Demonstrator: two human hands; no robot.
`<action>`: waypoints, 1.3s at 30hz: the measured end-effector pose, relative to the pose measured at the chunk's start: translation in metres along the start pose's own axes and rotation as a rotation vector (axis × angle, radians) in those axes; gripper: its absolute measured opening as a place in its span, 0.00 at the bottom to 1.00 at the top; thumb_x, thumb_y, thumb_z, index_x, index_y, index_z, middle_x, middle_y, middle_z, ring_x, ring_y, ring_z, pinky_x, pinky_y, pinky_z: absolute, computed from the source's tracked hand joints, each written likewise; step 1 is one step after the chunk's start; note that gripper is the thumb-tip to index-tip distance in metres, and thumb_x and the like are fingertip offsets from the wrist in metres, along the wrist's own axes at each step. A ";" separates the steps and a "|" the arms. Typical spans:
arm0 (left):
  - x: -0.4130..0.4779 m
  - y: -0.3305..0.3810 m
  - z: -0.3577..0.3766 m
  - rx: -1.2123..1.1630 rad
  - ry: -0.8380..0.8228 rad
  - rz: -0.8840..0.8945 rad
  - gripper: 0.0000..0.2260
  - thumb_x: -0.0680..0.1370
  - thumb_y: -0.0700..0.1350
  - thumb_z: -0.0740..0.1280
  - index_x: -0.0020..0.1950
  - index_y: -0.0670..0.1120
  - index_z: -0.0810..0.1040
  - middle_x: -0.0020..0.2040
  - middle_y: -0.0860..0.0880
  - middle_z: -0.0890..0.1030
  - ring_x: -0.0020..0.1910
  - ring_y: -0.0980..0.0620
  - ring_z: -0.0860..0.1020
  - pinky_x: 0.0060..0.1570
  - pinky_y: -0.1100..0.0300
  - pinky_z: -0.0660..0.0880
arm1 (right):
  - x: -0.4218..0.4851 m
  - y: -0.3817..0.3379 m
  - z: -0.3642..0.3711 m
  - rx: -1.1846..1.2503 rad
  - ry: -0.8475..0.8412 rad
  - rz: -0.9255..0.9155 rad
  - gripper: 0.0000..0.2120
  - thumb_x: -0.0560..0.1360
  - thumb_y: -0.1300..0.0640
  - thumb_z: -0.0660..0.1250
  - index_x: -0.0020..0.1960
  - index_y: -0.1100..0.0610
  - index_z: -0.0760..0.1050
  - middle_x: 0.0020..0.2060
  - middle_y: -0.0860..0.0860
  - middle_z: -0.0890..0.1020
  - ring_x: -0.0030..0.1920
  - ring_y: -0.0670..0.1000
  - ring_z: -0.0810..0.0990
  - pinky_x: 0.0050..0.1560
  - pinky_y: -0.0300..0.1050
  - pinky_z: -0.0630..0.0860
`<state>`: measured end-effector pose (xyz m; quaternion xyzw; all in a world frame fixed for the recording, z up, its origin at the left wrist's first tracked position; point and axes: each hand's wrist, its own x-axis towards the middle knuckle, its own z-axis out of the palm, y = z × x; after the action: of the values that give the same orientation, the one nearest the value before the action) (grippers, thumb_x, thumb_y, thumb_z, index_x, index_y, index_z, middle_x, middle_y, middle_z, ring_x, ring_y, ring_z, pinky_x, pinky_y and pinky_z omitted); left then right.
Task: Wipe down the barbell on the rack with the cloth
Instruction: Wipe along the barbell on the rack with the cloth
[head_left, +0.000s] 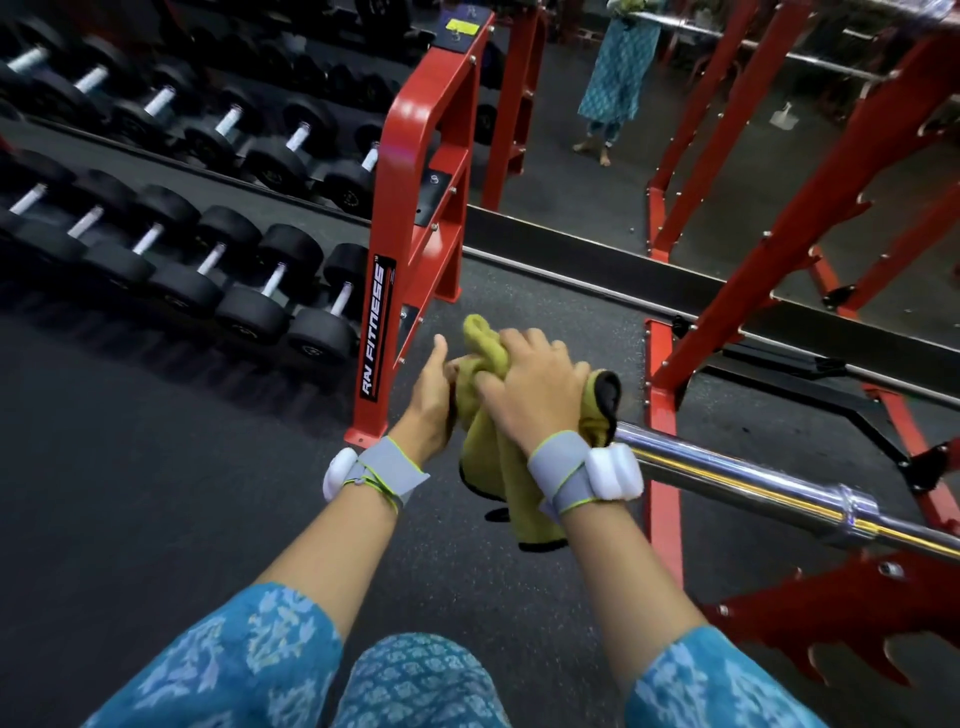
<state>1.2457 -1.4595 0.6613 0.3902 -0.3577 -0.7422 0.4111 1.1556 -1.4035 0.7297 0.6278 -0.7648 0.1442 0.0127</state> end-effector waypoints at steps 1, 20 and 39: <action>0.001 0.000 0.000 -0.029 0.003 0.007 0.27 0.82 0.59 0.45 0.50 0.44 0.78 0.37 0.47 0.84 0.37 0.52 0.82 0.34 0.64 0.77 | -0.007 -0.004 0.004 -0.014 0.050 -0.080 0.23 0.68 0.43 0.57 0.59 0.50 0.74 0.55 0.52 0.76 0.54 0.60 0.72 0.50 0.53 0.63; -0.010 -0.012 0.001 0.179 0.140 0.160 0.15 0.77 0.54 0.59 0.42 0.52 0.84 0.41 0.54 0.82 0.48 0.52 0.77 0.55 0.54 0.71 | -0.036 0.014 0.015 -0.030 0.202 -0.204 0.29 0.62 0.41 0.57 0.58 0.53 0.72 0.54 0.53 0.76 0.48 0.58 0.71 0.46 0.51 0.60; -0.012 -0.009 0.001 0.411 0.141 0.364 0.11 0.71 0.54 0.62 0.48 0.54 0.81 0.45 0.52 0.83 0.48 0.51 0.79 0.50 0.58 0.75 | -0.055 0.043 0.027 -0.001 0.315 -0.345 0.31 0.59 0.43 0.60 0.61 0.48 0.68 0.59 0.54 0.76 0.52 0.57 0.69 0.52 0.53 0.60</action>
<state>1.2464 -1.4446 0.6573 0.4453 -0.5355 -0.5390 0.4738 1.1307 -1.3498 0.6837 0.7191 -0.6346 0.2358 0.1566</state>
